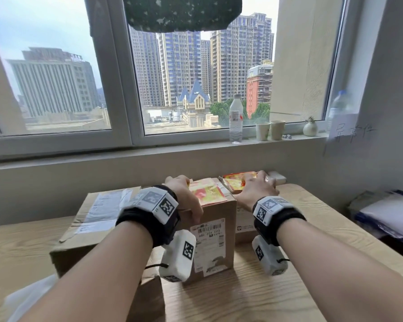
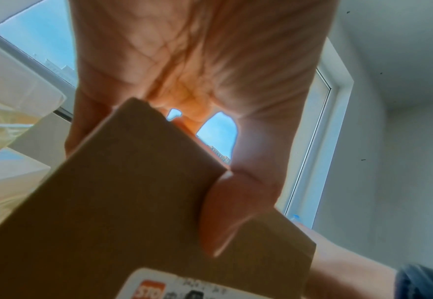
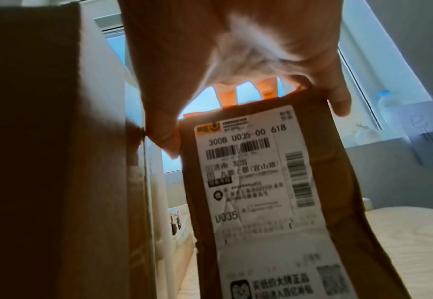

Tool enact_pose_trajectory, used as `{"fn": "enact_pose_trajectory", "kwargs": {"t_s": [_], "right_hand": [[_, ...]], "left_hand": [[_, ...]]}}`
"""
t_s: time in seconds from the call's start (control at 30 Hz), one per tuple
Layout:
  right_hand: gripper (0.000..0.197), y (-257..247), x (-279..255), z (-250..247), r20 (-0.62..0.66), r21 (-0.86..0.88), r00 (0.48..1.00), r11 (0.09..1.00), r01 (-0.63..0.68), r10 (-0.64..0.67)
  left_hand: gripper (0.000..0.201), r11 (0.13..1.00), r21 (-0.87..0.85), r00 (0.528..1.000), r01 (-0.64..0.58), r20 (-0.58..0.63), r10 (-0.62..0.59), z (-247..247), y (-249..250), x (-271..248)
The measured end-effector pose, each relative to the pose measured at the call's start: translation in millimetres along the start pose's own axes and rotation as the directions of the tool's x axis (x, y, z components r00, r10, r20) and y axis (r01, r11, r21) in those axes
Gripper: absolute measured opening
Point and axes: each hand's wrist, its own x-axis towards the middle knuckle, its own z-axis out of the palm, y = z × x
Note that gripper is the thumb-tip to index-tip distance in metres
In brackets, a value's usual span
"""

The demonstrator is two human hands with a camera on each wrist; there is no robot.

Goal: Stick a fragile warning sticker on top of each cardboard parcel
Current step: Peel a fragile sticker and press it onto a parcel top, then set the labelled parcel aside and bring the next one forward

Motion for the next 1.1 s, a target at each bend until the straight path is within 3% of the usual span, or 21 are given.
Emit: {"fn": "enact_pose_trajectory", "kwargs": {"t_s": [0.2,0.33,0.6,0.67,0.73,0.8,0.83,0.87,0.97,1.07,1.1], "right_hand": [[0.078,49,-5,-20,-0.104,0.135,0.994,0.991,-0.021,0.035],[0.073,78,-9,-31,-0.166,0.106,0.986,0.994,0.007,0.011],[0.088,94,-9,-28,-0.019,-0.025,1.000,1.000,-0.010,0.009],[0.079,87,-14,-32,-0.091,0.078,0.996,0.997,0.021,-0.014],[0.055,74,-26,-40,-0.349,0.239,0.935,0.958,0.159,-0.068],[0.027,51,-44,-48,-0.609,0.355,0.786,0.849,0.391,-0.107],[0.017,35,-54,-50,-0.662,0.383,0.735,0.779,0.497,-0.144],[0.010,16,-65,-48,-0.662,0.417,0.723,0.704,0.575,-0.198],[0.017,-33,-87,-29,-0.463,0.552,0.800,0.583,0.596,-0.381],[0.029,-55,-86,2,-0.212,0.588,0.865,0.648,0.485,-0.455],[0.031,-57,-84,13,-0.137,0.586,0.885,0.683,0.435,-0.446]], "left_hand": [[0.099,0.995,-0.080,0.998,-0.056,-0.033,0.054,2,33,15],[0.091,0.990,-0.110,0.996,-0.091,-0.026,0.089,14,65,28],[0.109,0.972,-0.128,0.979,-0.197,0.029,0.202,26,68,41],[0.107,0.941,-0.263,0.976,-0.213,-0.008,0.219,26,61,37],[0.096,0.861,-0.470,0.980,-0.195,-0.114,0.160,18,52,30],[0.078,0.796,-0.592,0.984,-0.124,-0.175,0.023,10,37,24],[0.067,0.806,-0.587,0.984,-0.077,-0.175,-0.034,8,28,21],[0.054,0.834,-0.550,0.984,-0.030,-0.162,-0.072,7,18,17],[0.038,0.863,-0.503,0.986,0.046,-0.114,-0.119,19,-2,4],[0.038,0.869,-0.488,0.980,0.081,-0.119,-0.159,40,-9,-15],[0.038,0.827,-0.552,0.973,0.108,-0.113,-0.202,45,-12,-15]]}}
